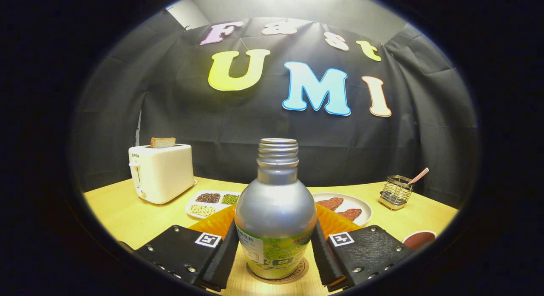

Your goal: Take the bottle from table, then pour the juice into the cup, finally place the bottle on the coaster

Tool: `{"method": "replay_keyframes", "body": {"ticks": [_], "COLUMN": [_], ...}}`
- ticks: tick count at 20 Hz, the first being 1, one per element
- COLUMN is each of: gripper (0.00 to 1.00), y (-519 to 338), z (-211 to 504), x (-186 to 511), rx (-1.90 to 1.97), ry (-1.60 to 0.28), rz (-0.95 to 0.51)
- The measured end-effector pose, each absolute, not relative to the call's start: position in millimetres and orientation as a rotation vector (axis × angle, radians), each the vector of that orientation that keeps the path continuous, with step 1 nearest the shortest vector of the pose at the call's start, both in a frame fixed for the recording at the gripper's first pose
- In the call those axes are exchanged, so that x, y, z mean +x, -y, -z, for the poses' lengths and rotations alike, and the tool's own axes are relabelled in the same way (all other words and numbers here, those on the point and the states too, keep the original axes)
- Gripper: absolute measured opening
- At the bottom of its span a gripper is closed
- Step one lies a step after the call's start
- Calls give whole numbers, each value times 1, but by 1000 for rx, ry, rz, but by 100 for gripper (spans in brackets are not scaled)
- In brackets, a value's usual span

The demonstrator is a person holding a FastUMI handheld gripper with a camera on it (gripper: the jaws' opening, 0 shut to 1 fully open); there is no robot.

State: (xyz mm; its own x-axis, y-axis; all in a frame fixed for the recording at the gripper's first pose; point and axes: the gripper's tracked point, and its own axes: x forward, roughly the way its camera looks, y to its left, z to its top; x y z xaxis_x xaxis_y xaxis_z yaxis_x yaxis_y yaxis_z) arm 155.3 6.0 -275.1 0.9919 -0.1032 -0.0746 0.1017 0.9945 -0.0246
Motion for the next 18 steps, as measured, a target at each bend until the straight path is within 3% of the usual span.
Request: {"method": "replay_keyframes", "body": {"ticks": [14, 16, 18], "gripper": [78, 82, 97], "y": [8, 1, -1], "z": [286, 286, 278], "x": [166, 167, 163], "rx": [55, 105, 131], "ry": [-92, -81, -63], "rz": [137, 105, 92]}}
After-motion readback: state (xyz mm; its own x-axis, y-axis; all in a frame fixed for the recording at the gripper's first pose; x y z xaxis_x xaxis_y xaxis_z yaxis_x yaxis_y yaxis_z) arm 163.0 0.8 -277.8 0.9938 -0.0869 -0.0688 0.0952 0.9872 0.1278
